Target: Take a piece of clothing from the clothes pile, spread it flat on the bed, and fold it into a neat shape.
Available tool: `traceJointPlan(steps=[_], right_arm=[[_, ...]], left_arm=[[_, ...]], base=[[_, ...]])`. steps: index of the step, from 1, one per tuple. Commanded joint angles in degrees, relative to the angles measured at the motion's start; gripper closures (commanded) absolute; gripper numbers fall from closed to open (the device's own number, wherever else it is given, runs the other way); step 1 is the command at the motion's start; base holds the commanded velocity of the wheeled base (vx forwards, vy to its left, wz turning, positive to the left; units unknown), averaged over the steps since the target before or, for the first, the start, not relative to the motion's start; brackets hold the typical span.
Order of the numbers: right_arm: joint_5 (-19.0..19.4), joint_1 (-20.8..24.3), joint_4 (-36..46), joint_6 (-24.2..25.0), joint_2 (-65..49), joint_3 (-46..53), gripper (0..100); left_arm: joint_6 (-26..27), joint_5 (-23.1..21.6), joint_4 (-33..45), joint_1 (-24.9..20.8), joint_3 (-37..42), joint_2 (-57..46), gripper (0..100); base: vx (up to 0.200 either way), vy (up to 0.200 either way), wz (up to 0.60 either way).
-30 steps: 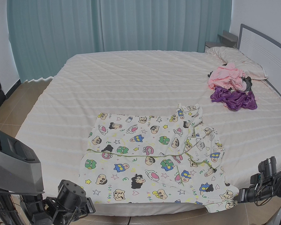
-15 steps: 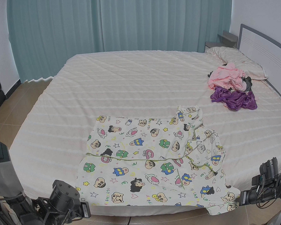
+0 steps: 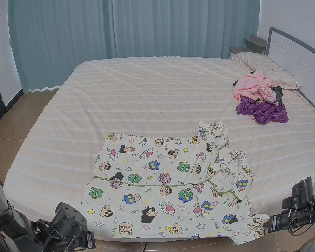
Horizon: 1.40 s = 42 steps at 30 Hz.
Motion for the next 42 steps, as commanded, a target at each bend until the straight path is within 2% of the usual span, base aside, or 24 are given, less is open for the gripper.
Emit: traceJointPlan(steps=[1, 8, 14, 20, 26, 34, 40, 42], right_arm=[[0.1, 0.12, -0.43, 0.06, -0.59, 0.81, 100], [1.07, -0.58, -4.04, 1.12, -2.34, -0.59, 100], [1.16, -0.93, -6.06, 4.19, -1.64, -5.43, 100], [1.07, -0.93, -6.06, 9.99, 0.38, -11.05, 100], [0.54, -0.93, -6.14, 10.87, 5.39, -15.27, 100], [-0.25, -0.67, -6.23, 18.61, 11.63, -23.09, 100], [-1.92, -0.76, -7.64, 20.28, 15.76, -26.43, 100], [-2.8, -0.58, -10.54, 20.8, 18.49, -27.05, 100]], left_arm=[[-0.14, -0.21, 5.17, 1.23, -6.6, -2.6, 100], [-0.05, -0.47, 11.06, 4.48, -14.08, -2.07, 100], [-0.4, -3.99, 15.46, 10.81, -21.19, -0.23, 100], [-1.02, -4.87, 15.1, 14.85, -25.41, 5.4, 100], [-4.36, -7.68, 15.54, 15.9, -31.48, 8.39, 100], [-6.82, -7.68, 15.63, 18.89, -39.48, 14.89, 100], [-6.91, -7.77, 15.63, 21.0, -42.29, 18.23, 100], [-6.99, -7.86, 15.63, 22.06, -43.87, 19.55, 100]], base=[[0.0, 0.0, 0.0], [0.0, 0.0, 0.0], [0.0, 0.0, 0.0], [0.0, 0.0, 0.0], [0.0, 0.0, 0.0], [0.0, 0.0, 0.0], [0.0, 0.0, 0.0], [0.0, 0.0, 0.0]])
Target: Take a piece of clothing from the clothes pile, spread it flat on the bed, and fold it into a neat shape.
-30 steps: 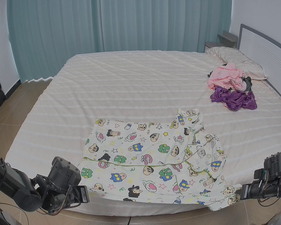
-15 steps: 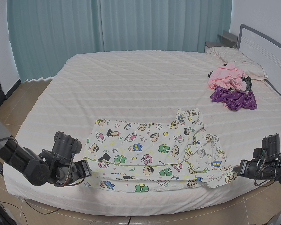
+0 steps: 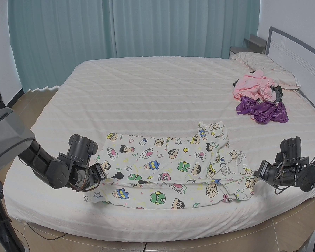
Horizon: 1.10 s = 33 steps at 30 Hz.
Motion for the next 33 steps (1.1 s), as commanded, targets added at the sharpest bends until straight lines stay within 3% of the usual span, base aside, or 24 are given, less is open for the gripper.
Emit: traceJointPlan(steps=[1, 6, 12, 27, 28, 33], right_arm=[[-1.26, 0.16, -3.49, 0.67, 6.19, -1.92, 100], [-2.31, 0.34, -6.31, 0.84, 9.26, -2.71, 100], [-2.58, 0.34, -9.12, 6.73, 9.44, -3.68, 100], [-1.79, 0.6, -9.56, 7.35, 9.96, -5.7, 100], [-1.79, 0.6, -9.56, 7.44, 9.88, -5.7, 0], [0.06, -0.28, -9.65, 8.49, 8.38, -5.78, 0]], left_arm=[[-0.16, -0.03, -0.06, 2.02, -3.27, 4.25, 100], [-1.21, -0.03, -0.06, 2.19, -6.61, 6.97, 100], [-2.62, -2.67, -0.15, 2.11, -8.02, 7.68, 100], [-4.2, -2.93, 0.03, 2.19, -11.18, 7.94, 100], [-4.2, -2.93, 0.12, 2.19, -11.18, 7.94, 0], [-4.73, -2.93, 0.03, 2.55, -11.09, 8.03, 0]], base=[[0.0, 0.0, 0.0], [0.0, 0.0, 0.0], [0.0, 0.0, 0.0], [0.0, 0.0, 0.0], [0.0, 0.0, 0.0], [0.0, 0.0, 0.0]])
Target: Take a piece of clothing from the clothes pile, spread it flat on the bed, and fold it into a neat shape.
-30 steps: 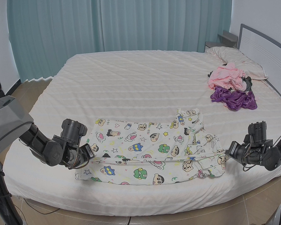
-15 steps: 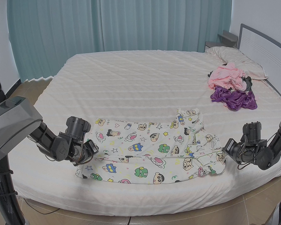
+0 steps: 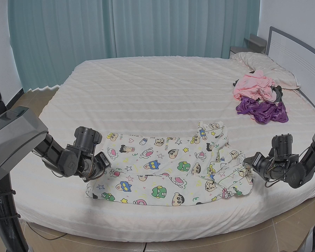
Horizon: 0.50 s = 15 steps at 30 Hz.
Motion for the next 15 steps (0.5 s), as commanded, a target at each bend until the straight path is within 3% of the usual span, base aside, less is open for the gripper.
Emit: traceJointPlan(steps=[1, 7, 9, 12, 15], right_arm=[[0.74, -0.96, -0.27, 1.72, -1.76, -0.32, 0], [0.48, -1.57, -0.18, 7.43, -5.45, -0.23, 0], [0.04, -1.13, 0.35, 8.48, -6.33, 0.65, 0], [-0.05, 0.01, 2.72, 12.88, -7.3, 1.97, 0], [-0.49, 1.06, 5.36, 16.66, -7.65, 1.97, 0]], left_arm=[[-0.53, -0.01, -0.03, 0.73, 0.18, -0.17, 0], [-1.4, -0.18, 0.23, 3.81, 1.33, -3.68, 0], [-2.02, -2.03, 1.02, 5.48, 2.47, -6.5, 0], [-4.04, -8.71, 2.52, 8.29, 6.51, -13.09, 0], [-4.66, -10.46, 2.43, 8.55, 11.08, -16.25, 0]], base=[[0.0, 0.0, 0.0], [0.0, 0.0, 0.0], [0.0, 0.0, 0.0], [0.0, 0.0, 0.0], [0.0, 0.0, 0.0]])
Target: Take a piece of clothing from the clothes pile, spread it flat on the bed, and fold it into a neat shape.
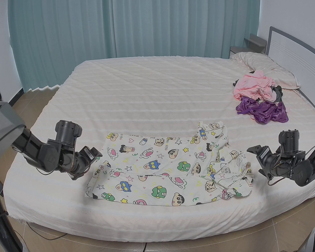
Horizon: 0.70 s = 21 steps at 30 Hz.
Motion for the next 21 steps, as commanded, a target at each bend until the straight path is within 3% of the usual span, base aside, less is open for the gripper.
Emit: traceJointPlan(steps=[1, 8, 12, 21], right_arm=[[-0.86, 2.16, 4.12, 6.42, -2.57, 1.18, 0], [-2.44, 3.83, 5.62, 8.97, -1.95, 1.35, 0], [-2.8, 4.97, 6.67, 8.97, -2.66, 0.74, 0], [-3.94, 7.78, 10.89, 8.88, -4.85, 0.39, 0]], left_arm=[[-1.58, -3.92, 0.69, 2.93, 8.63, -10.04, 0], [-1.76, -6.73, -0.01, 2.58, 15.75, -10.22, 0], [-1.76, -10.69, -1.33, 2.58, 16.8, -10.04, 0], [-2.99, -13.5, -4.84, 1.97, 18.56, -7.4, 0]], base=[[0.0, 0.0, 0.0], [0.0, 0.0, 0.0], [0.0, 0.0, 0.0], [0.0, 0.0, 0.0]])
